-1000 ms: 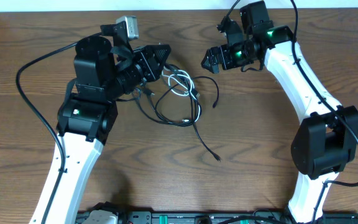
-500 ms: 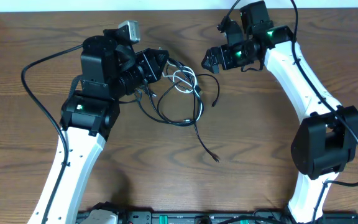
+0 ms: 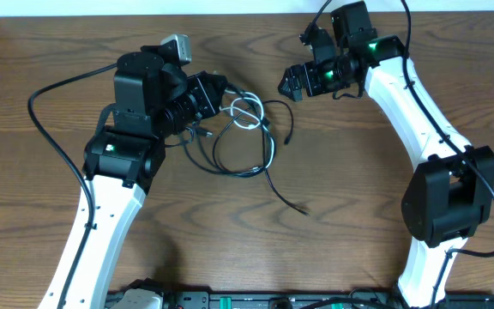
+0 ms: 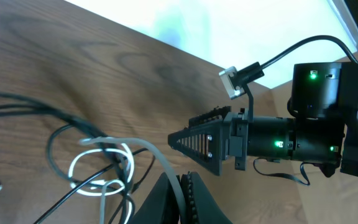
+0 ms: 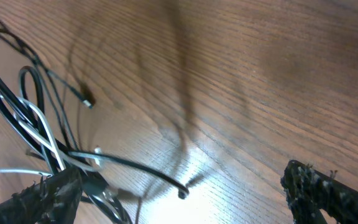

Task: Untangle cables

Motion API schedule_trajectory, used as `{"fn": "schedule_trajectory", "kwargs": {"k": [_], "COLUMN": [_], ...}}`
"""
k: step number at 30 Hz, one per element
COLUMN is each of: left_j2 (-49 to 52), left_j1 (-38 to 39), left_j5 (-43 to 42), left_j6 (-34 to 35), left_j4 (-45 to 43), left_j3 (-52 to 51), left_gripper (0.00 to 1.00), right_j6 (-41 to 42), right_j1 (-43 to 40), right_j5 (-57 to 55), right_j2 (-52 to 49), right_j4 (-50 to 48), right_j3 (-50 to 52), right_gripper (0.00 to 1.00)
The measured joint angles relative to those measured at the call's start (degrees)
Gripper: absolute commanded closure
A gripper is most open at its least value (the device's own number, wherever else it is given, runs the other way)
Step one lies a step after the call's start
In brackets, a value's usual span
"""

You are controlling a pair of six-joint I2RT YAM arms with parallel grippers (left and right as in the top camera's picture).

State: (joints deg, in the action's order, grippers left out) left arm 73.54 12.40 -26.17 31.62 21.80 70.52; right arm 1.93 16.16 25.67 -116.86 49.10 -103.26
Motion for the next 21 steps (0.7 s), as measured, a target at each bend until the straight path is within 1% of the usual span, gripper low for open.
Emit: {"fn": "schedule_trajectory", "kwargs": {"k": [7,21], "left_j2": [0.09,0.42], "left_j1": [-1.4,-1.53], "left_j5": [0.98,1.07], "left_j6": [-1.66,-1.92], "left_j4": [0.0,0.92], "left_j3": [0.0,0.0], "left_gripper": [0.92,0.93], "right_j6": [0.0,0.0], "right_j1": [0.0,0.0], "right_j5": [0.0,0.0], "right_j2": [0.0,0.0], "right_j4": [0.0,0.0], "right_j3": [0.0,0.0], "right_gripper": [0.01,0.01]}}
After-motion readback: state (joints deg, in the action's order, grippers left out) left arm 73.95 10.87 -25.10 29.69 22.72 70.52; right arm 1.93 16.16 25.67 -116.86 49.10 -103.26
